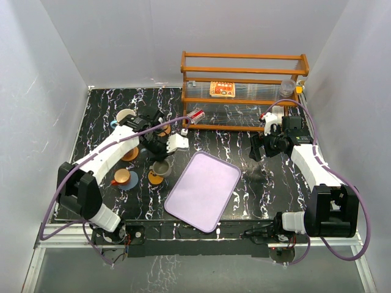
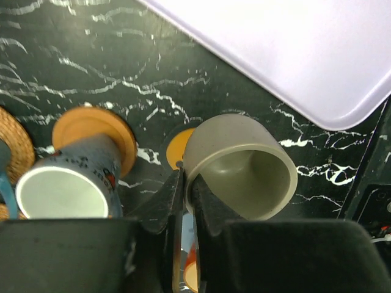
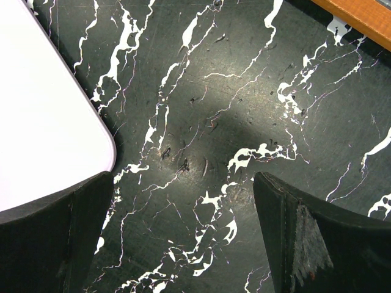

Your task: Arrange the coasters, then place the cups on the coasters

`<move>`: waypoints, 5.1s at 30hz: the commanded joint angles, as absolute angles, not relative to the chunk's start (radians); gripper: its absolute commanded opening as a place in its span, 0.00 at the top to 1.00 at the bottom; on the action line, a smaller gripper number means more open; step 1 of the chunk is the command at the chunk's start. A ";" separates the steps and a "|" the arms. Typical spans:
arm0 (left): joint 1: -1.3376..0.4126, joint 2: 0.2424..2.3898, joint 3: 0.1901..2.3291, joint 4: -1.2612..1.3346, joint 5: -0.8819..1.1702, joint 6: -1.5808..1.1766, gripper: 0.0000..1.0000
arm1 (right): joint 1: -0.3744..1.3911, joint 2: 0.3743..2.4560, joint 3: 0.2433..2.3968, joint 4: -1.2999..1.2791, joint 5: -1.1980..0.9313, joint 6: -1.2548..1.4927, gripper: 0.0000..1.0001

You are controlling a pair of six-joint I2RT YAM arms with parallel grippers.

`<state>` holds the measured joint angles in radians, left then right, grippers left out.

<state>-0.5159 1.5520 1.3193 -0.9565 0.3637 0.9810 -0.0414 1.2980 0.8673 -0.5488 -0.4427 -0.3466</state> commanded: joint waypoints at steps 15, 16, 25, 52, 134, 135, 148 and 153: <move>-0.355 1.545 1.169 -0.874 0.370 0.987 1.00 | -0.046 1.293 0.876 -0.520 -0.435 -0.360 0.02; -0.354 1.547 1.168 -0.870 0.370 0.974 1.00 | -0.046 1.293 0.877 -0.521 -0.434 -0.360 0.02; -0.353 1.522 1.148 -0.831 0.343 0.804 1.00 | -0.046 1.293 0.877 -0.521 -0.432 -0.360 0.02; -0.352 1.501 1.080 -0.762 0.259 0.778 1.00 | -0.046 1.289 0.881 -0.523 -0.436 -0.362 0.02; -0.353 1.584 1.104 -0.776 0.264 0.815 0.88 | -0.046 1.276 0.886 -0.529 -0.412 -0.368 0.02; -0.353 1.584 1.103 -0.776 0.262 0.815 0.87 | -0.046 1.275 0.884 -0.531 -0.412 -0.368 0.02; -0.353 1.527 1.105 -0.768 0.231 0.793 0.69 | -0.046 1.263 0.884 -0.533 -0.415 -0.368 0.02; -0.352 1.451 1.098 -0.759 0.232 0.772 0.61 | -0.046 1.252 0.882 -0.532 -0.417 -0.368 0.02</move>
